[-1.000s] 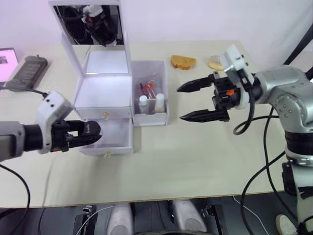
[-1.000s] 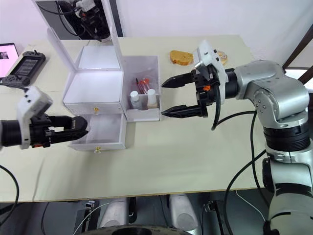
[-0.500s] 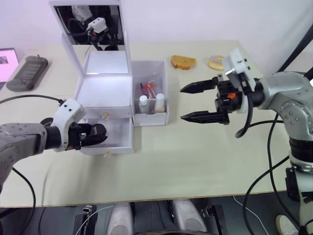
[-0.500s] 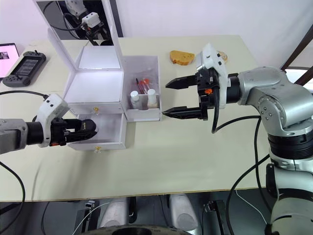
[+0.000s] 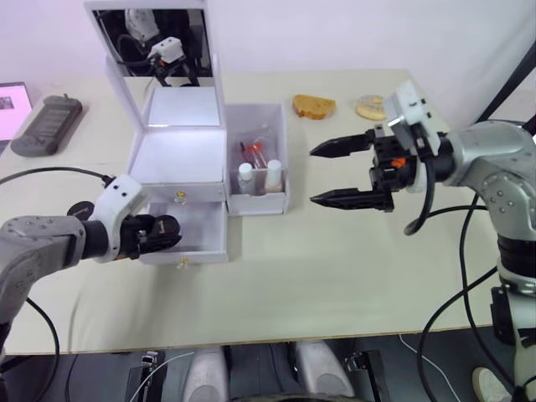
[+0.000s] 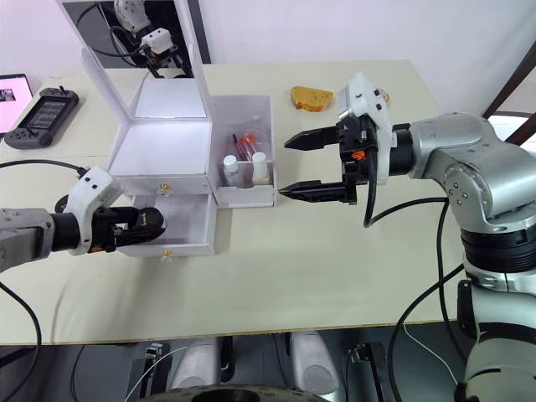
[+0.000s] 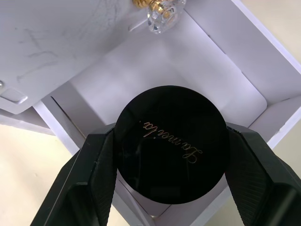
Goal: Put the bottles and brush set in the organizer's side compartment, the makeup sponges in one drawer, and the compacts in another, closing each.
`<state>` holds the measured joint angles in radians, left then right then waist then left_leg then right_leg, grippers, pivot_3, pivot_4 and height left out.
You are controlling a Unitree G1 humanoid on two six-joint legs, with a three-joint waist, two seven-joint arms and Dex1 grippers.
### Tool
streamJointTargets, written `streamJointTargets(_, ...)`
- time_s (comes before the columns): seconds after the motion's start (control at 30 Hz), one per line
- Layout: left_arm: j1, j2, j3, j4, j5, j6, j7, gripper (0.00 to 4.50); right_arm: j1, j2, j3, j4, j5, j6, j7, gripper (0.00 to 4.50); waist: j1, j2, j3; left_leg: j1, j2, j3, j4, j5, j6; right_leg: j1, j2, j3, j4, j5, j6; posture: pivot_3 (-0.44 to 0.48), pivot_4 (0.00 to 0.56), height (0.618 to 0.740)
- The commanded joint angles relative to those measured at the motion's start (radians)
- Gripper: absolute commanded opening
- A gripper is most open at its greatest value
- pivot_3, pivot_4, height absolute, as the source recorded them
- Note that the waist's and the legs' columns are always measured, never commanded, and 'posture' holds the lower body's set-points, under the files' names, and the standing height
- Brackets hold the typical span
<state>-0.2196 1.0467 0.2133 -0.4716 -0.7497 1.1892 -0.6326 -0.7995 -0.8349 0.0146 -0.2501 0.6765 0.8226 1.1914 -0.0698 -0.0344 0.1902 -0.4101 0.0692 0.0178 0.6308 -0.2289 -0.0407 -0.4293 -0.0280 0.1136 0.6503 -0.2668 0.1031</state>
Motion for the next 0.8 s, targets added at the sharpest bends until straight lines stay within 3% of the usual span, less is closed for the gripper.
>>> streamJointTargets(0.03,-0.013,-0.004,0.011,0.006,0.022,-0.026,-0.001,2.67,-0.005,-0.014,-0.036,-0.013,0.013,-0.017,0.002,4.50,0.000,0.000,0.000,0.000,0.000,0.000,0.000,0.000,0.000,0.000,0.000,0.000,0.000,0.000,0.000,0.000,0.150,0.740)
streamJointTargets(0.17,-0.031,-0.013,0.008,0.013,0.027,-0.028,-0.001,4.46,0.002,-0.014,-0.037,-0.018,0.014,-0.018,-0.003,4.50,0.000,0.000,0.000,0.000,0.000,0.000,0.000,0.000,0.000,0.000,0.000,0.000,0.000,0.000,0.000,0.000,0.150,0.740)
streamJointTargets(0.53,-0.077,0.000,0.049,-0.026,-0.029,0.038,-0.014,4.46,0.011,-0.018,-0.035,-0.026,0.022,-0.018,-0.002,4.50,-0.001,0.000,0.000,0.000,0.000,0.000,0.000,0.000,0.000,0.000,0.000,0.000,0.000,0.000,0.000,0.000,0.150,0.740)
streamJointTargets(0.63,-0.061,-0.007,0.152,-0.035,-0.123,0.118,-0.034,4.46,0.013,-0.027,-0.025,-0.024,0.026,-0.016,0.023,4.50,-0.001,0.000,0.000,0.000,0.000,0.000,0.000,0.000,0.000,0.000,0.000,0.000,0.000,0.000,0.001,0.000,0.150,0.740)
streamJointTargets(0.8,0.082,-0.008,0.440,0.004,-0.212,0.143,-0.136,4.46,0.023,-0.045,0.003,0.012,-0.001,-0.062,0.089,4.50,-0.004,0.000,0.000,0.000,0.000,0.000,-0.001,0.000,0.000,0.000,0.000,0.000,0.000,0.000,0.001,0.000,0.150,0.740)
